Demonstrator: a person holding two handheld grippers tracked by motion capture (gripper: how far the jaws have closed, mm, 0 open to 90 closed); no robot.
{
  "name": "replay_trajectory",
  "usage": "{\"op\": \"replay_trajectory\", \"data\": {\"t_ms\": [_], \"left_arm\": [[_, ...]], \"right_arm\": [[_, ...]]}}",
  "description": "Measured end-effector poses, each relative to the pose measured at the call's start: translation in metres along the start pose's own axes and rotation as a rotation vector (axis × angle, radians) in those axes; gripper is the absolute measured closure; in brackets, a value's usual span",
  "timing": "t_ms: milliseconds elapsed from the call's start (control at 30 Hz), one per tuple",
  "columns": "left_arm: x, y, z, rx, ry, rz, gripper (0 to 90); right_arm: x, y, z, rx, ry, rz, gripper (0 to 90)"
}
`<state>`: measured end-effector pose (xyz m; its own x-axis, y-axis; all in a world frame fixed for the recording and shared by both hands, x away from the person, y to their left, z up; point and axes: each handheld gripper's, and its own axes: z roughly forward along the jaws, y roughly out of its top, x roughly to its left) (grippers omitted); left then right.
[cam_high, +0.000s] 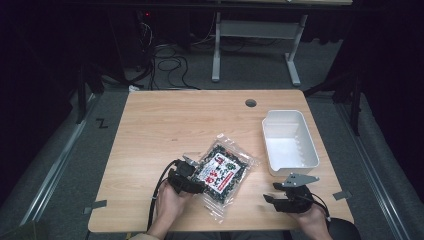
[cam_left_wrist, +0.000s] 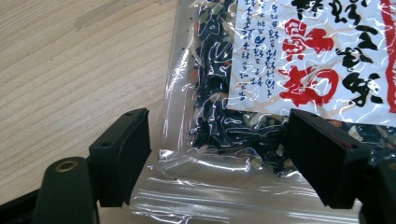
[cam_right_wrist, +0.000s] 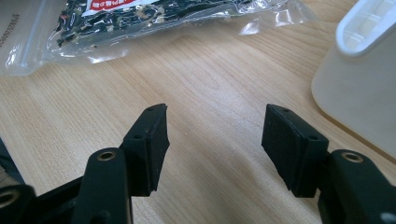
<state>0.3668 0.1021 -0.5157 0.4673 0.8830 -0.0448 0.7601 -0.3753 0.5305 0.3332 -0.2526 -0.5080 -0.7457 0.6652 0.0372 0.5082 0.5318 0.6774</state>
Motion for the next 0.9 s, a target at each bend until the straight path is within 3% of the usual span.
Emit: {"op": "replay_trajectory", "data": {"t_ms": [300,567,700,900], "left_arm": [[0.007,-0.002,-0.002,0.005,0.001,-0.003,23.4],[0.015,-0.004,-0.004,0.014,-0.003,-0.008,23.5],[0.017,-0.005,-0.003,0.011,-0.022,-0.008,24.4],[0.019,-0.005,-0.003,0.007,-0.039,-0.006,24.8]], "right_arm": [[0.005,0.005,0.0,-0.005,0.008,-0.017,41.6],[0.005,0.016,-0.004,-0.006,0.029,-0.004,42.6],[0.006,0.032,-0.001,-0.008,0.026,-0.015,42.5],[0.004,0.068,0.007,0.039,0.009,-0.055,42.8]]}}
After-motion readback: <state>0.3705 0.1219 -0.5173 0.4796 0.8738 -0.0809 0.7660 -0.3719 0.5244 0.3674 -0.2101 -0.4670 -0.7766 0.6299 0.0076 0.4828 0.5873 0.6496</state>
